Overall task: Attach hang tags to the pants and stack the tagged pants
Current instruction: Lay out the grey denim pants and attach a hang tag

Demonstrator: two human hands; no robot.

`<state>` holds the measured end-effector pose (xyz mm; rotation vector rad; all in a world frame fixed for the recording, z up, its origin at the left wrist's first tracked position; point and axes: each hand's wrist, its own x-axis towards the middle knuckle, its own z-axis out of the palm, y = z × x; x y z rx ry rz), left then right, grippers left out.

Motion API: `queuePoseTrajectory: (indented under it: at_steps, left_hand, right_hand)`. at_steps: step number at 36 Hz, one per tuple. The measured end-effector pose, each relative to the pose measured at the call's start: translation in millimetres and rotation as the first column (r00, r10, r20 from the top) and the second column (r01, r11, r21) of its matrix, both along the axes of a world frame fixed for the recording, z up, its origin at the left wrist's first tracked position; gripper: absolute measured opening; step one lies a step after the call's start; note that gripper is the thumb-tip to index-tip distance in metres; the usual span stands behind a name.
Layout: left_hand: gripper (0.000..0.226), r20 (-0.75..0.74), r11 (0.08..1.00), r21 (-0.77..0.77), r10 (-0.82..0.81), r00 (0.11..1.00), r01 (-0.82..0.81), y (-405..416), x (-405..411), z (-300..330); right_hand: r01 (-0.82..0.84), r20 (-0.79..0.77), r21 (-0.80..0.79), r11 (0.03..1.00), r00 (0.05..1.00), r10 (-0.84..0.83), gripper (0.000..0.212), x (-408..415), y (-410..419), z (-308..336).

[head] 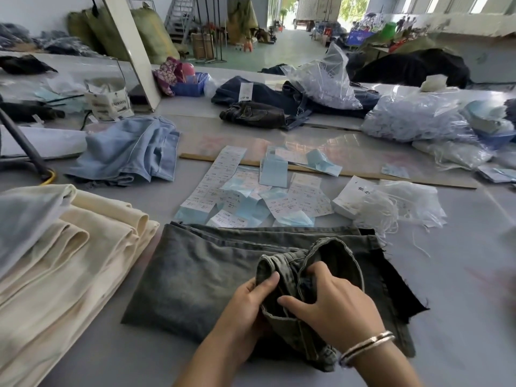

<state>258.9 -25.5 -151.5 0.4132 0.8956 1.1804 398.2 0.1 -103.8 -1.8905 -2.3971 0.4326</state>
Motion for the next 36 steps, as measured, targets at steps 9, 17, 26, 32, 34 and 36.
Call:
queuePoseTrajectory:
  at_steps: [9, 17, 26, 32, 34, 36]
  left_hand:
    - [0.035, -0.165, 0.999, 0.05, 0.008, 0.986, 0.001, -2, -5, -2]
    - [0.012, -0.418, 0.977, -0.085, -0.212, 0.883, 0.195, -4, -11, 3]
    - [0.009, -0.31, 0.993, -0.024, -0.12, 0.943, 0.118, -4, -7, -4]
    - [0.021, -0.332, 0.985, -0.029, -0.171, 0.928, 0.171, -2, -5, 6]
    - [0.014, -0.387, 0.988, -0.014, -0.147, 0.91, 0.154, -2, -6, 7]
    - [0.01, -0.404, 0.991, 0.009, -0.12, 0.907, 0.136, -2, -8, 4]
  right_hand:
    - [-0.082, -0.184, -0.04, 0.996, 0.98, 0.073, 0.024, 4, 19, -15]
    - [-0.041, -0.331, -0.003, 0.999, 0.943, 0.038, 0.02, 1, 21, -23]
    - [0.018, -0.64, 0.039, 0.999, 0.768, 0.011, 0.019, 14, 12, -34]
    - [-0.128, -0.449, 0.165, 0.978, 0.873, 0.19, 0.019, 11, 9, -28]
    - [-0.159, -0.413, 0.158, 0.975, 0.886, 0.211, 0.022, 9, 8, -26]
    - [-0.17, -0.407, 0.143, 0.975, 0.888, 0.215, 0.022, 10, 8, -26]
